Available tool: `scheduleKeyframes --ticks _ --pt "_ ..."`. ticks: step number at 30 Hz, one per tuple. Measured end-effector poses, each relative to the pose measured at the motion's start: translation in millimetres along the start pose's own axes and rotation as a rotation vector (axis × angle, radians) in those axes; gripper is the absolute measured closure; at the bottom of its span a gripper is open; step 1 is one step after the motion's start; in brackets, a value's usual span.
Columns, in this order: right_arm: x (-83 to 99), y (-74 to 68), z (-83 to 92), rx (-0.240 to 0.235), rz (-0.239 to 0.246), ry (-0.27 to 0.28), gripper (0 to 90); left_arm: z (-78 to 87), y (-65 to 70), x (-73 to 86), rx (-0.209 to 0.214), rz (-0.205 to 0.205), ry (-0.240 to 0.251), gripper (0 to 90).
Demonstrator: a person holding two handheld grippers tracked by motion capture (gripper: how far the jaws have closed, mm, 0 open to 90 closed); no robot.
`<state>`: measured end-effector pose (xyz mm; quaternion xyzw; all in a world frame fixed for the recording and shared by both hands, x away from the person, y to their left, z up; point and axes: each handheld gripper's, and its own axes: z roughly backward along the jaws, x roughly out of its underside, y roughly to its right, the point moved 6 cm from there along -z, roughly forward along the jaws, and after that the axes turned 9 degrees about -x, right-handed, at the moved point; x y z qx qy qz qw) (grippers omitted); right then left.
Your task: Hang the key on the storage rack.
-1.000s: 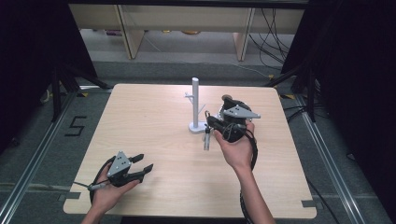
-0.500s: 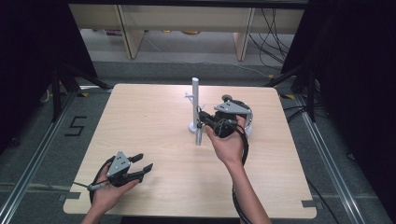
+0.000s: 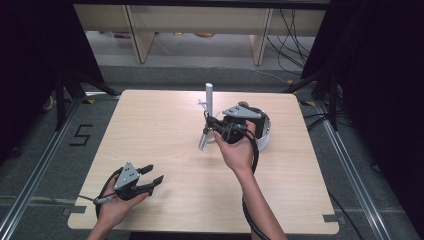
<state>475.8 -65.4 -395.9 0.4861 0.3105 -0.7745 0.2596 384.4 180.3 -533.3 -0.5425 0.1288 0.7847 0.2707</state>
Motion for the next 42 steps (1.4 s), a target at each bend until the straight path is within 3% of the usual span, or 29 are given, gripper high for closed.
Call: scheduleKeyframes --ticks 4,9,23,35,42 --pt "-0.2 -0.1 -2.6 0.005 -0.019 0.002 88.3 -2.0 1.4 -0.4 0.000 0.004 0.019 42.6" --pt "-4.2 -0.8 -7.8 0.004 -0.009 0.001 88.3 -1.0 1.7 0.1 0.004 -0.005 0.000 42.6" --pt "-18.2 -3.6 -36.5 -0.019 -0.085 0.043 88.3 -0.8 4.3 0.3 0.016 -0.009 0.000 42.6" --pt "-19.5 0.5 -40.0 0.015 -0.118 0.051 88.3 -1.1 5.3 0.6 0.020 -0.010 -0.002 42.6" --pt "-18.1 10.2 -39.9 0.051 -0.135 0.051 88.2 -1.9 5.4 0.9 0.022 -0.005 0.002 42.6"
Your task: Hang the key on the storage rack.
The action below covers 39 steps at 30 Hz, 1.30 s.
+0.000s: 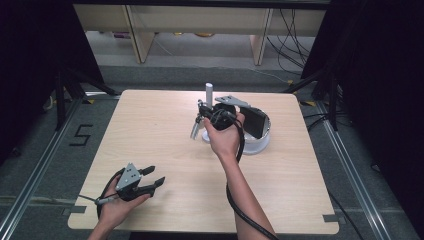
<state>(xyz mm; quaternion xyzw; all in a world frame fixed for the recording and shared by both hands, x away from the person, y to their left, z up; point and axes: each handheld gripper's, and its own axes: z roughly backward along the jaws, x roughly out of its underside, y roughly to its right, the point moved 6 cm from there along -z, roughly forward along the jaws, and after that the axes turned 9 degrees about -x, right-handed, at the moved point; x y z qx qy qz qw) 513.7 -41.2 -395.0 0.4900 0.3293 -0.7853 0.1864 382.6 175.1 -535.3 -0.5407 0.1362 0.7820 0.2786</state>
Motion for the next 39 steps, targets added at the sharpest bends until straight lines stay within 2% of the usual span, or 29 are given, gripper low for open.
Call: scheduleKeyframes --ticks 7,10,12,17,19,23,24,25,26,27,28,29,30,31,32,33,35,36,37,39 --pt "6.1 12.5 -4.1 0.051 0.006 -0.033 87.8 -0.1 -0.1 0.3 0.005 0.001 0.000 42.6" --pt "9.7 18.2 -4.1 0.075 0.017 -0.059 82.7 -0.1 -0.5 0.7 0.002 0.002 -0.001 42.6" --pt "12.1 22.1 -0.5 0.102 0.068 -0.070 75.9 -0.4 -0.1 1.3 0.005 0.001 -0.003 42.6" --pt "15.1 28.0 10.0 0.121 0.097 -0.086 71.4 -0.1 -0.1 0.9 0.003 0.002 0.000 42.6" --pt "17.5 31.2 16.4 0.136 0.114 -0.104 68.9 -0.1 -0.6 1.0 0.000 0.004 0.001 42.6" --pt "26.1 40.8 34.2 0.160 0.190 -0.139 65.1 1.0 -2.2 1.3 -0.011 0.005 0.000 42.6" --pt "26.1 40.8 34.2 0.160 0.190 -0.139 65.1 1.0 -2.2 1.3 -0.011 0.005 0.000 42.7" --pt "29.4 42.2 39.4 0.156 0.195 -0.165 64.5 0.8 -2.4 1.3 -0.008 0.011 0.005 42.7" --pt "32.0 47.1 45.2 0.174 0.231 -0.170 63.5 1.4 -3.1 1.3 -0.015 0.011 0.003 42.7" --pt "37.3 51.5 53.4 0.183 0.239 -0.181 61.7 1.1 -4.1 0.4 -0.016 0.016 0.020 42.7" --pt "37.3 51.5 53.4 0.183 0.239 -0.181 61.7 1.1 -4.1 0.4 -0.016 0.016 0.020 42.7" --pt "44.8 55.5 62.2 0.187 0.228 -0.190 60.0 2.0 -5.5 -0.1 -0.027 0.024 0.027 42.7" --pt "48.1 59.5 68.2 0.196 0.253 -0.205 59.7 2.0 -5.5 -0.1 -0.027 0.024 0.027 42.7" --pt "53.1 61.7 72.2 0.192 0.258 -0.210 59.3 3.0 -7.8 -0.5 -0.035 0.030 0.033 42.7" --pt "59.9 61.1 77.5 0.193 0.229 -0.229 58.9 3.6 -9.0 -0.7 -0.043 0.030 0.034 42.7" --pt "63.7 67.0 84.2 0.203 0.273 -0.239 58.5 4.3 -10.1 -0.5 -0.050 0.032 0.031 42.7" --pt "69.0 69.4 89.2 0.206 0.265 -0.238 58.2 3.9 -10.9 -0.8 -0.052 0.036 0.038 42.7" --pt "81.3 73.3 100.4 0.215 0.235 -0.245 57.3 4.5 -11.7 -0.8 -0.057 0.035 0.036 42.7" --pt "85.8 78.3 106.5 0.212 0.258 -0.253 56.7 3.4 -11.8 -0.8 -0.056 0.041 0.049 42.7" --pt "97.7 82.4 116.6 0.225 0.215 -0.241 56.3 3.9 -11.9 -0.3 -0.066 0.034 0.045 42.7"
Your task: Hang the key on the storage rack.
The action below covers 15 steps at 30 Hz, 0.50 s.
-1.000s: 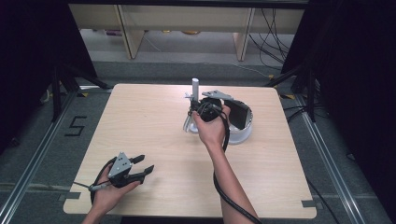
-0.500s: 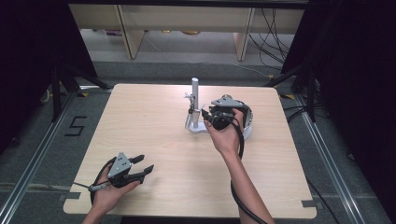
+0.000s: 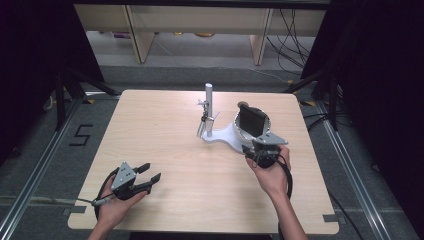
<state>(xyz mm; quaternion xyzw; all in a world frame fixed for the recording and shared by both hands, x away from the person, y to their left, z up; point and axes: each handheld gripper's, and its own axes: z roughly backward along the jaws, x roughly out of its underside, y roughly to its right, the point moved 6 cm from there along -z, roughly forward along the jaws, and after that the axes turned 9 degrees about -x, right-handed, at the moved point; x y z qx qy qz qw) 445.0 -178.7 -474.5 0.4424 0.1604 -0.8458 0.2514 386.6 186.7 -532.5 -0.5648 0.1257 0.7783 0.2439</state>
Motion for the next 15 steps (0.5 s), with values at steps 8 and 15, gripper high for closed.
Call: scheduleKeyframes --ticks 8,15 --pt "51.7 9.1 20.2 0.003 -0.004 0.003 54.5 -1.3 2.4 2.1 -0.006 0.014 0.019 42.7" --pt "75.3 1.9 26.2 -0.007 -0.002 0.014 52.2 -2.5 0.8 2.1 -0.036 0.007 0.065 42.9"
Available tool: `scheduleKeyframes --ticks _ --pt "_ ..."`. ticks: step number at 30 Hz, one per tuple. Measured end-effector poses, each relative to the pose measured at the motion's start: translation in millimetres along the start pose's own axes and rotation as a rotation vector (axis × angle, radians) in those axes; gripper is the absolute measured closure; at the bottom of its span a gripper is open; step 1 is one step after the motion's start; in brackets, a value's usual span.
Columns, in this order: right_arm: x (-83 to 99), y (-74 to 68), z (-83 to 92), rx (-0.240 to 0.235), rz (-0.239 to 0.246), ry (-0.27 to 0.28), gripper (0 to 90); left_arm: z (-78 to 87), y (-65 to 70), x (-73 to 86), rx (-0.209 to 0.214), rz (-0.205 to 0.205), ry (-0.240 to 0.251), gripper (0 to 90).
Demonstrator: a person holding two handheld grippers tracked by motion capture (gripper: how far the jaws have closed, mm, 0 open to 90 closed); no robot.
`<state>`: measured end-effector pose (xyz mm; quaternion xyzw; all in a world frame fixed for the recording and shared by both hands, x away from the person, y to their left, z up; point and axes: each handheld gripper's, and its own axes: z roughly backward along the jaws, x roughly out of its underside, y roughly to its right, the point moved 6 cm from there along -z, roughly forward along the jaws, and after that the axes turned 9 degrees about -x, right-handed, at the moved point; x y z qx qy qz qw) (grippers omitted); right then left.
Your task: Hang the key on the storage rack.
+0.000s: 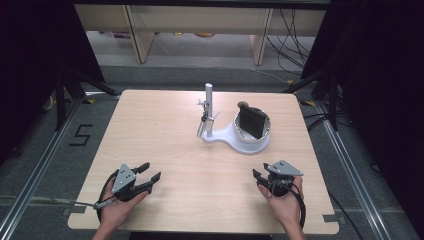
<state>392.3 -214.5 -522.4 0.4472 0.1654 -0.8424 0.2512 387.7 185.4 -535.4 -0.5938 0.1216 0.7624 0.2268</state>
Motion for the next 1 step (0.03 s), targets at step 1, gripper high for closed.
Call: scheduleKeyframes --ticks 1 --pt "1.2 -2.6 -0.6 -0.019 -0.009 0.008 52.2 0.0 0.2 -0.1 0.001 0.001 0.003 42.9"
